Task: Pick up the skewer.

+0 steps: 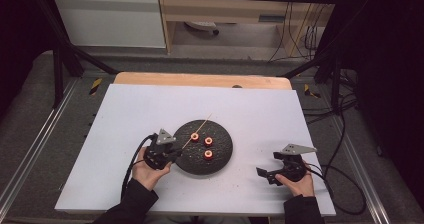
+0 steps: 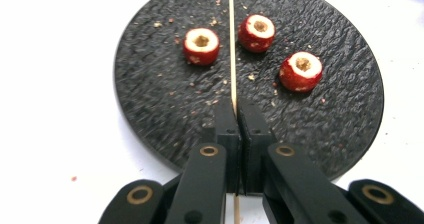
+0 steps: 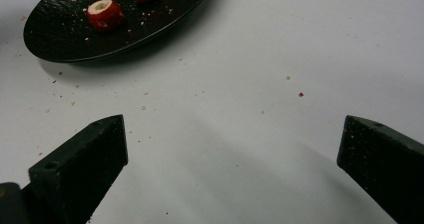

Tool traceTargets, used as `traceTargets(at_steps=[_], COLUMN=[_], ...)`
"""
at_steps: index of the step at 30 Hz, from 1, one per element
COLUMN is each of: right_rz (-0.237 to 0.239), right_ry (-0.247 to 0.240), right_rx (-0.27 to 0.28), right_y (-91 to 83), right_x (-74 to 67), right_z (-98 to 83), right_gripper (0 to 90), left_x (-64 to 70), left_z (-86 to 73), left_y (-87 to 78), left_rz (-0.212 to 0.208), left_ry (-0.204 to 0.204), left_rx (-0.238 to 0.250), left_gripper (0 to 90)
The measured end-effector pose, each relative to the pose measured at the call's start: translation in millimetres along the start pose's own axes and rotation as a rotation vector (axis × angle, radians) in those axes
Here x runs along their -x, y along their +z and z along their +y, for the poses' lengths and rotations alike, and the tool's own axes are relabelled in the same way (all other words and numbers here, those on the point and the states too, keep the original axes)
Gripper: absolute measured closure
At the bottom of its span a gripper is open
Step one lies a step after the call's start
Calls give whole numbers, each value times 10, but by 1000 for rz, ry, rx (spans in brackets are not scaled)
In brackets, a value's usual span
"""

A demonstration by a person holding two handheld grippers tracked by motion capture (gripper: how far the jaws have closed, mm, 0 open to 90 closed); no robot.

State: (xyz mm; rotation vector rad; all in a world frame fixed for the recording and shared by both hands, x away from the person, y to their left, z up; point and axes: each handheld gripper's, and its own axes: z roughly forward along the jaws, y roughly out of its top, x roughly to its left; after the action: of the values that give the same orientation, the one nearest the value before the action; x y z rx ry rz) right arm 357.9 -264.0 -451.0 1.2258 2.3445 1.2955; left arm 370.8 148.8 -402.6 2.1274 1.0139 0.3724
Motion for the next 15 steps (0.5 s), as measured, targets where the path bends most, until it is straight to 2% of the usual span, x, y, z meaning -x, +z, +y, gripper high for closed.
traceTargets(at_steps=[12, 15], right_rz=[-10, -6], right_ry=[-2, -4], right_rx=[-16, -21], right_y=[33, 61], right_x=[-65, -101], right_z=[46, 86], right_gripper=[4, 4], left_x=[-175, -215], left_z=[-344, -426], left_y=[-259, -309], left_rz=[-30, -41], left_ry=[23, 15], left_rx=[93, 106], left_gripper=[883, 883])
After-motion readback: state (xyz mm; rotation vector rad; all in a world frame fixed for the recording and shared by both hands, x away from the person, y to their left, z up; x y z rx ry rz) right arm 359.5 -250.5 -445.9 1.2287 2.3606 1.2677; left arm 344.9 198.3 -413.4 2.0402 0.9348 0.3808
